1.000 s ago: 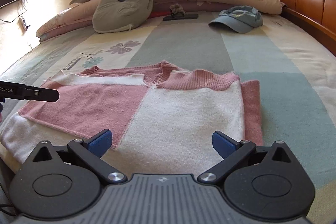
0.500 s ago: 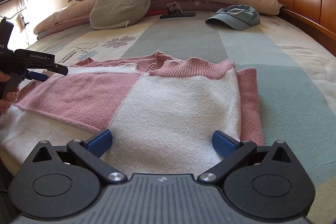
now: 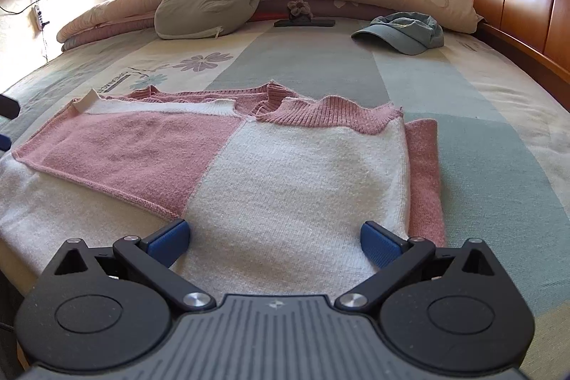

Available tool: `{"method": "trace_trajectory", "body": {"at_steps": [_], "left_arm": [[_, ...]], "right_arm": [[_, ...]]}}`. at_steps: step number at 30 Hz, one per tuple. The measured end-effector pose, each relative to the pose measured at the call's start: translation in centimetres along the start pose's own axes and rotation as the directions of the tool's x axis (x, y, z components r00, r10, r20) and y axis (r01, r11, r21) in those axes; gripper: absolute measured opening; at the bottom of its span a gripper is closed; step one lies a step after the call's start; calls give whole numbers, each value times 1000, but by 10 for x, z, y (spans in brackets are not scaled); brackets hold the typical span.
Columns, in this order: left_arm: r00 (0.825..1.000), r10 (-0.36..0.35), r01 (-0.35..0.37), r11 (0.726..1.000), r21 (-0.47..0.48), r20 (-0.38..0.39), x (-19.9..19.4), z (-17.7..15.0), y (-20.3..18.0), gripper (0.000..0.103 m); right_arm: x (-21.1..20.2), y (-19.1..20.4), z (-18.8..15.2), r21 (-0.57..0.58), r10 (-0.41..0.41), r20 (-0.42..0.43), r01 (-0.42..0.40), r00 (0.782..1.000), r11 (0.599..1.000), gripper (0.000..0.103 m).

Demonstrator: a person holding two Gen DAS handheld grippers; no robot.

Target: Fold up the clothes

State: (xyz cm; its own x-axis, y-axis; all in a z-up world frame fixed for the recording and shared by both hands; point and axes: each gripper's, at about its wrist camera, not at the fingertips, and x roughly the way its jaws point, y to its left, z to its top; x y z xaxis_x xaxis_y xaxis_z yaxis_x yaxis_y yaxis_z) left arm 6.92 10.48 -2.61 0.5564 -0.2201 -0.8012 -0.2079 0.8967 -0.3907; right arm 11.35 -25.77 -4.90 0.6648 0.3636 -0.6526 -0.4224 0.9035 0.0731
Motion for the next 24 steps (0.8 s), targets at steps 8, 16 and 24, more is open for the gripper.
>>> {"method": "trace_trajectory", "body": {"at_steps": [8,16,24], "left_arm": [[1000,23,-23,998,-53,0,-8,-19,12,93],[1000,4,-2,996,94,-22,16,-30,-30,94],[999,39,-43,992,122,31,12,-25,-30,93]], "right_arm": [[-19,13,-1,-79,-11,-38,8,999,997,103],[-23,33,-6,-96,2,-46,-6,999,995,103],[-36,22,-13,-49,29,-37,-31,999,998,103]]}}
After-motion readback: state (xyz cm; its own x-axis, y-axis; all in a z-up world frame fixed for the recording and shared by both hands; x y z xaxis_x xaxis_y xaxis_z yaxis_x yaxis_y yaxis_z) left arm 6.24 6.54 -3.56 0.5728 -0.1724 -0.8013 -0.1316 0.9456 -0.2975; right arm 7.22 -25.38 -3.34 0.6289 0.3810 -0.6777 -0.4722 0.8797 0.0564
